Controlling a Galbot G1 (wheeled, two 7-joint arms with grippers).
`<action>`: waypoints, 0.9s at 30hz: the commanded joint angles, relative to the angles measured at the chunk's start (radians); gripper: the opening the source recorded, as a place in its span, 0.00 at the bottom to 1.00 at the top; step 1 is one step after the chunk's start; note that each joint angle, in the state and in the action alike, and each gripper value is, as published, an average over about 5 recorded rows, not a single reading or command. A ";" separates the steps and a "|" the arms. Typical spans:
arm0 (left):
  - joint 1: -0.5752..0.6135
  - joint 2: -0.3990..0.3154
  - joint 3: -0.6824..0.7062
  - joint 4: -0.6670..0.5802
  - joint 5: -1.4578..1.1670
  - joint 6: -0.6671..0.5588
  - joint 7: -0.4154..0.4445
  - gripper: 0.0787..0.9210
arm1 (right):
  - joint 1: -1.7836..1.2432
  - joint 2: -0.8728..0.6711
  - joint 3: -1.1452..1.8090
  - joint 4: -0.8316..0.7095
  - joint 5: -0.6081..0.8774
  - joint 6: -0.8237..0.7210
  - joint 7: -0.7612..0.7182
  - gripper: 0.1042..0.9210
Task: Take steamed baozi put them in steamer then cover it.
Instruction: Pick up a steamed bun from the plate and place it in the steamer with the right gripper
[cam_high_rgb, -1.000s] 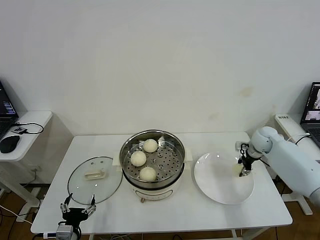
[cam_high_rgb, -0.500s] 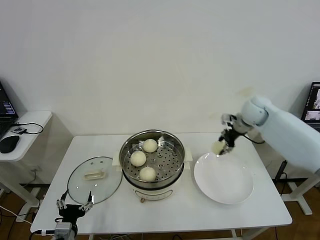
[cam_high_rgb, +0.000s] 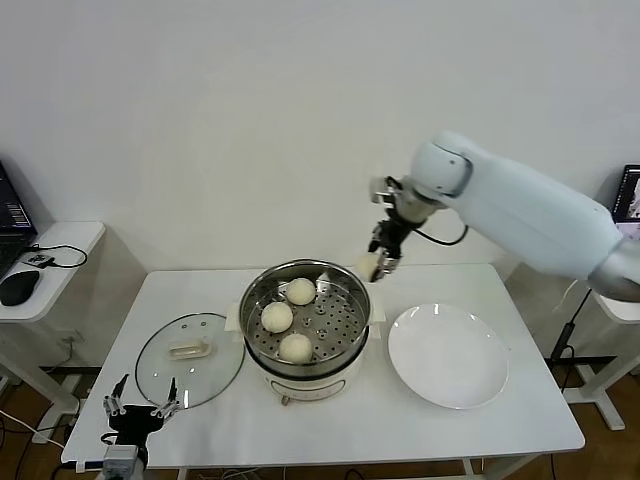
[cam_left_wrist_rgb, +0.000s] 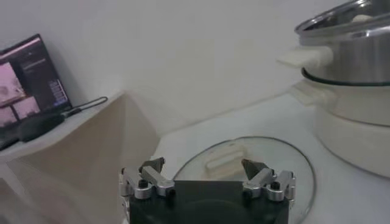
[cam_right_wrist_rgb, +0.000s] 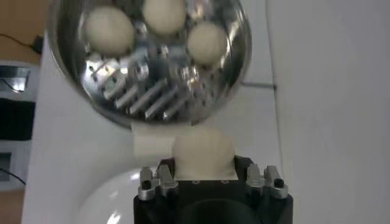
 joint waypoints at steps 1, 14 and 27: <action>0.008 0.007 -0.004 -0.021 0.005 -0.002 -0.010 0.88 | 0.118 0.174 -0.167 -0.022 0.133 -0.043 0.001 0.61; 0.007 -0.002 -0.003 -0.042 -0.009 -0.002 -0.011 0.88 | -0.006 0.250 -0.202 -0.088 0.038 -0.044 0.012 0.61; 0.010 -0.005 -0.002 -0.039 -0.014 -0.003 -0.012 0.88 | -0.103 0.254 -0.192 -0.153 -0.050 -0.026 0.015 0.61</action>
